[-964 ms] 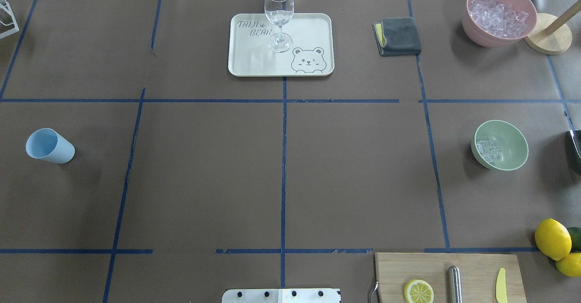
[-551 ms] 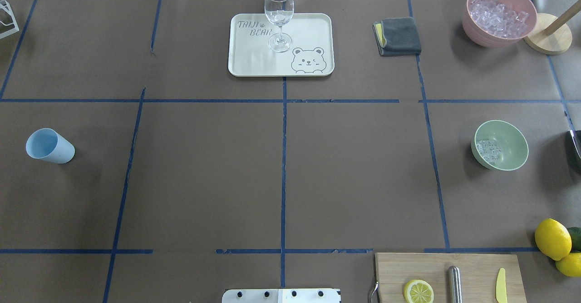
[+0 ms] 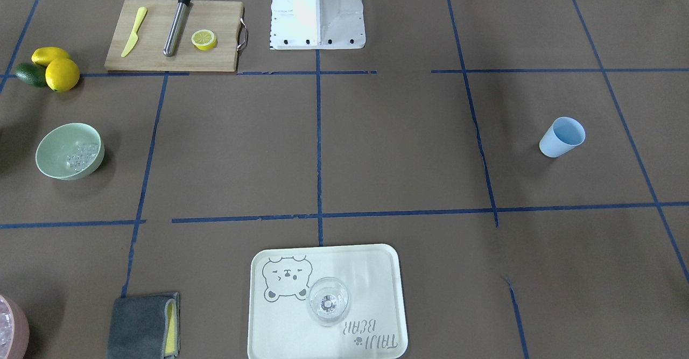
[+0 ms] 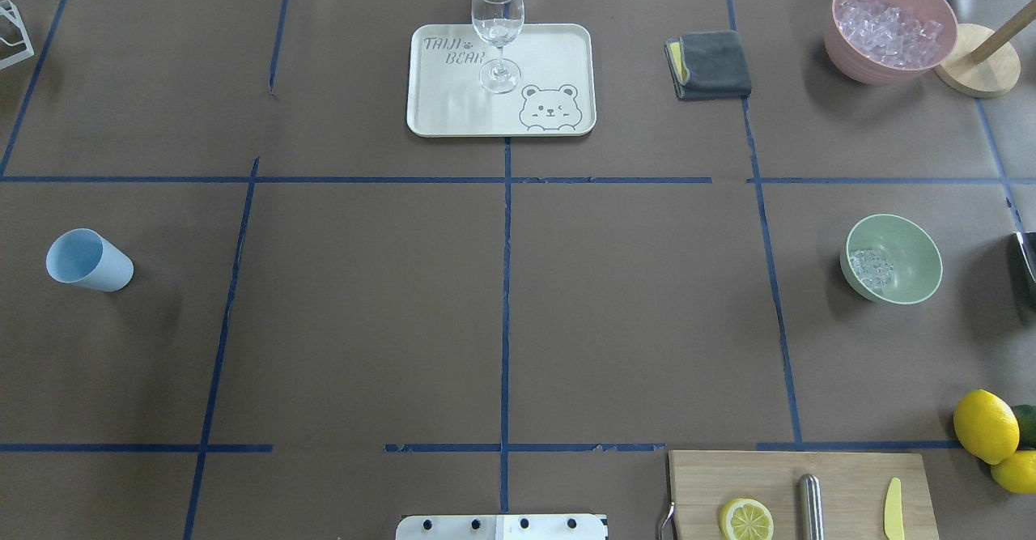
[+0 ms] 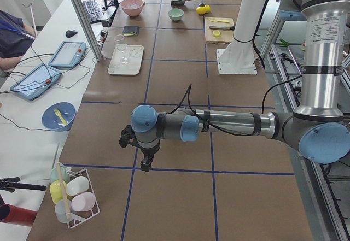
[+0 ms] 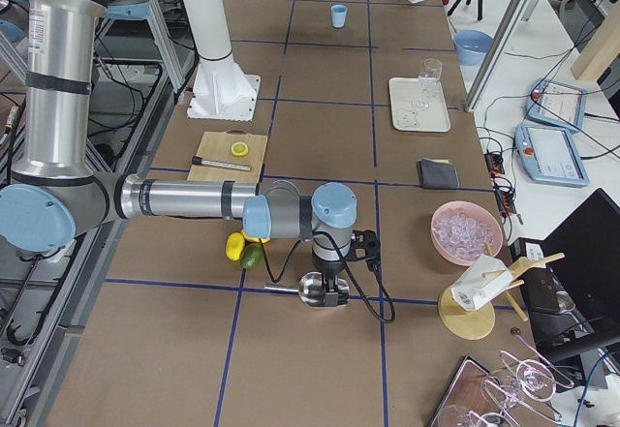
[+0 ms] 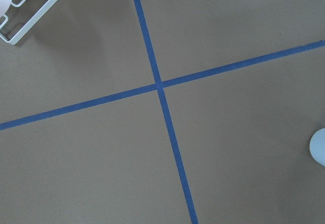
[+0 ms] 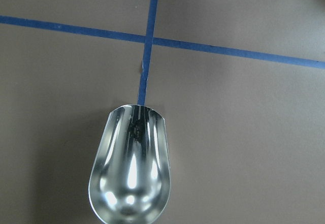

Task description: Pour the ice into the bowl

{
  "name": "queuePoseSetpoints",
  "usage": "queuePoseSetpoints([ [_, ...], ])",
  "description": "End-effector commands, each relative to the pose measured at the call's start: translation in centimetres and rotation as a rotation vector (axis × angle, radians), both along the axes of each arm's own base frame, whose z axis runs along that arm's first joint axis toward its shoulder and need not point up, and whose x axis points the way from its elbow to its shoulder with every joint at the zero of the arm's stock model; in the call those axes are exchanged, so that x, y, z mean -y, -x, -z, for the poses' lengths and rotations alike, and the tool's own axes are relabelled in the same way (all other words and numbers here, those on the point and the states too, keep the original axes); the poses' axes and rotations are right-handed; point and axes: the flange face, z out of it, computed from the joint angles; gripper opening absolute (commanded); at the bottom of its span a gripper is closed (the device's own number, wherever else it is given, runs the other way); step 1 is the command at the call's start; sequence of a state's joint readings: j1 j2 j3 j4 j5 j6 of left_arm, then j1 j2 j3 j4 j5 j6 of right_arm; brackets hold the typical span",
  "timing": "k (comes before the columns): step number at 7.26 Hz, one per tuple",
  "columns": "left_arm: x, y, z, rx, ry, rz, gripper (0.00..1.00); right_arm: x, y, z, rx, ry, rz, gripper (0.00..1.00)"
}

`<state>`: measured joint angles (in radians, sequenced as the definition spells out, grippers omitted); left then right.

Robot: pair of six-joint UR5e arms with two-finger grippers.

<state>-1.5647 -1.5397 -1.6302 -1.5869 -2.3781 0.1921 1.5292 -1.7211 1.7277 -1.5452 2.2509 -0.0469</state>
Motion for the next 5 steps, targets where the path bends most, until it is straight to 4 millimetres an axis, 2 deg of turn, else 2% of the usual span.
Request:
queuePoseSetpoints([
  [1,-0.15,0.00,-1.18,0.001,0.017,-0.001,1.00,-0.85,0.57,-0.75,0.089,0.045,-0.002,1.00],
  [5,0.22,-0.22,-0.39,0.000,-0.008,-0.006,1.00,-1.64,0.50,-0.93,0.084,0.036,-0.001,1.00],
])
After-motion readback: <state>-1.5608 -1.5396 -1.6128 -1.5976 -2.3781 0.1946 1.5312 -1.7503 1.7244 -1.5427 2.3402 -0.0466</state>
